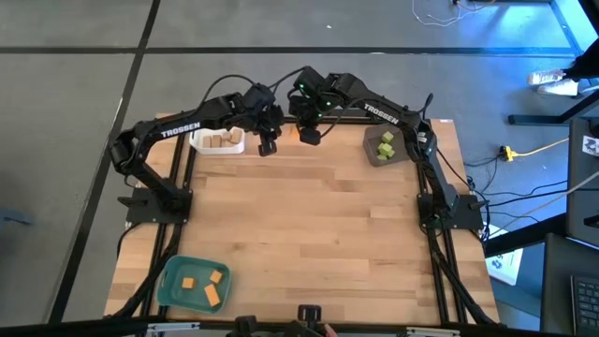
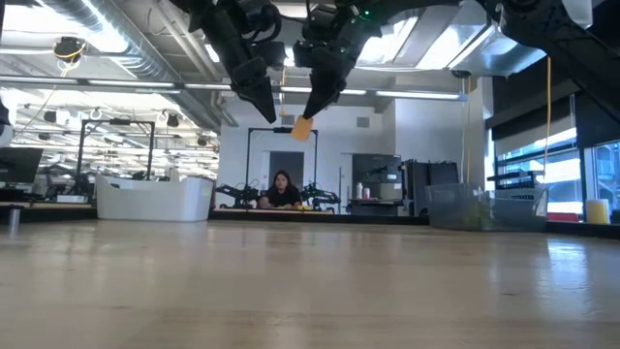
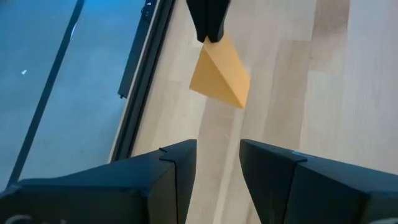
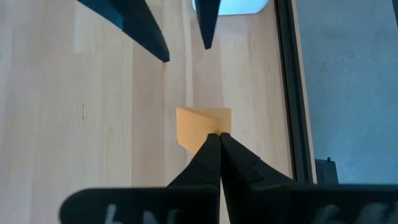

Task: Sort & place blocks by color
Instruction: Put the orange block into the green bin

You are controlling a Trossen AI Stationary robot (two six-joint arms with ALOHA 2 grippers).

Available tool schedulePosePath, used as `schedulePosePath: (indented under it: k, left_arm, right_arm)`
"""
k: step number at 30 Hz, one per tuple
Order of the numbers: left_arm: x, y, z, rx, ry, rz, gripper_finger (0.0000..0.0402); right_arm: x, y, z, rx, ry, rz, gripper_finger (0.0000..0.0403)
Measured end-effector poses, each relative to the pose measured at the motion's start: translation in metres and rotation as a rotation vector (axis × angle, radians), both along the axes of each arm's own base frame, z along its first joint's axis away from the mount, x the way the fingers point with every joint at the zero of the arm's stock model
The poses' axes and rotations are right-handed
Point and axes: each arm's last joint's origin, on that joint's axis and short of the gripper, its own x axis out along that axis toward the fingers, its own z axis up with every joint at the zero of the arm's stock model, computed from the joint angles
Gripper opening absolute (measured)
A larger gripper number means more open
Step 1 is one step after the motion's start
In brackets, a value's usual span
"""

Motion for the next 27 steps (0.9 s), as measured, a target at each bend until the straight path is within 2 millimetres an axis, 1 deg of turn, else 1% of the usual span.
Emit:
schedulePosePath:
  k: [5,13,19,27]
  left_arm:
    - [-0.001,0.0,-0.001,0.01,0.015,0.014,0.0117]
    - [-0.009,0.0,-0.006,0.058,0.149,0.107,0.0117]
    - [-0.009,-0.001,-0.007,0.04,0.161,0.093,0.0117]
    - [-0.016,-0.004,-0.012,0.022,0.253,0.111,0.0117]
  right_arm:
    - [-0.002,0.001,-0.001,0.01,0.019,0.001,0.0]
    - [-0.002,0.0,-0.001,0.009,0.024,0.003,0.0]
    - [-0.002,0.0,-0.001,-0.001,0.024,0.019,0.0]
    - [-0.002,0.0,-0.001,-0.001,0.023,0.019,0.0]
